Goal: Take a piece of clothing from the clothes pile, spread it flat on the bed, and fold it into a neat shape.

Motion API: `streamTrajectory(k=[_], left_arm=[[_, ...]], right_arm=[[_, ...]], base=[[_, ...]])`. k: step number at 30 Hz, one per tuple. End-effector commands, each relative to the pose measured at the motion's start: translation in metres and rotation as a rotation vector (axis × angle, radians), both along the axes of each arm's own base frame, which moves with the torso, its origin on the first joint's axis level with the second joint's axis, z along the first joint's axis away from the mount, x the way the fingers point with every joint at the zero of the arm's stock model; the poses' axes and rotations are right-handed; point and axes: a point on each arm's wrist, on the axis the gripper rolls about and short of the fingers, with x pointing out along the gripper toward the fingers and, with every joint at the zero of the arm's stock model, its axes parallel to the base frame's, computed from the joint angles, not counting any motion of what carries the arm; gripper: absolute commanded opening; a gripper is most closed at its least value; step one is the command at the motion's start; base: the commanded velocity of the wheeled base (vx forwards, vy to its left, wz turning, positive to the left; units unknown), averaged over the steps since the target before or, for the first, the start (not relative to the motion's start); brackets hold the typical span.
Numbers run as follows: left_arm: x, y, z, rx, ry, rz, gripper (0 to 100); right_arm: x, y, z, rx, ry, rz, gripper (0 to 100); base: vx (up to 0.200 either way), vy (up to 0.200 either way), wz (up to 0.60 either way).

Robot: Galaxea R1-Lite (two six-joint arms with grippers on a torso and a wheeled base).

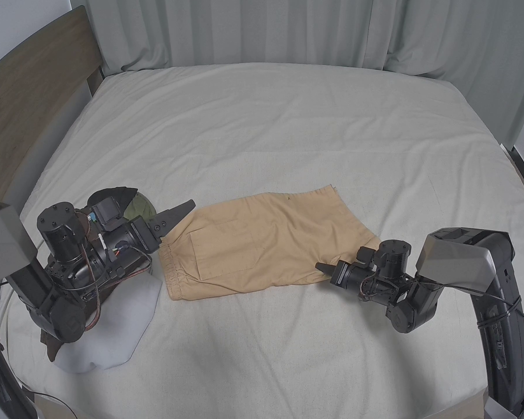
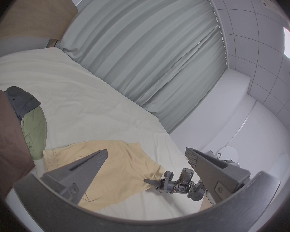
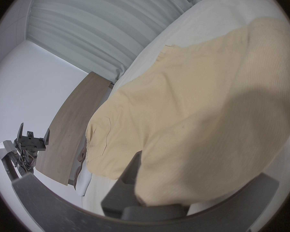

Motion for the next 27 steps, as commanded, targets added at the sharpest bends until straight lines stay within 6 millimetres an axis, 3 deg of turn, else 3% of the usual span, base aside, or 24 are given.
streamTrajectory(k=[1,9,27], left_arm=[[0.002,0.0,-0.002,-0.002,0.006,0.001,100],[0.003,0.0,-0.005,-0.003,0.016,0.001,100],[0.008,0.0,-0.007,-0.005,0.019,0.004,100]], right_arm=[[-0.011,-0.004,0.006,-0.006,0.022,0.0,0],[-0.028,-0.01,0.018,0.011,0.03,-0.005,0],[-0.074,-0.026,0.021,-0.02,0.101,-0.012,0]], base=[[0.0,0.0,0.0],[0.0,0.0,0.0],[0.0,0.0,0.0]])
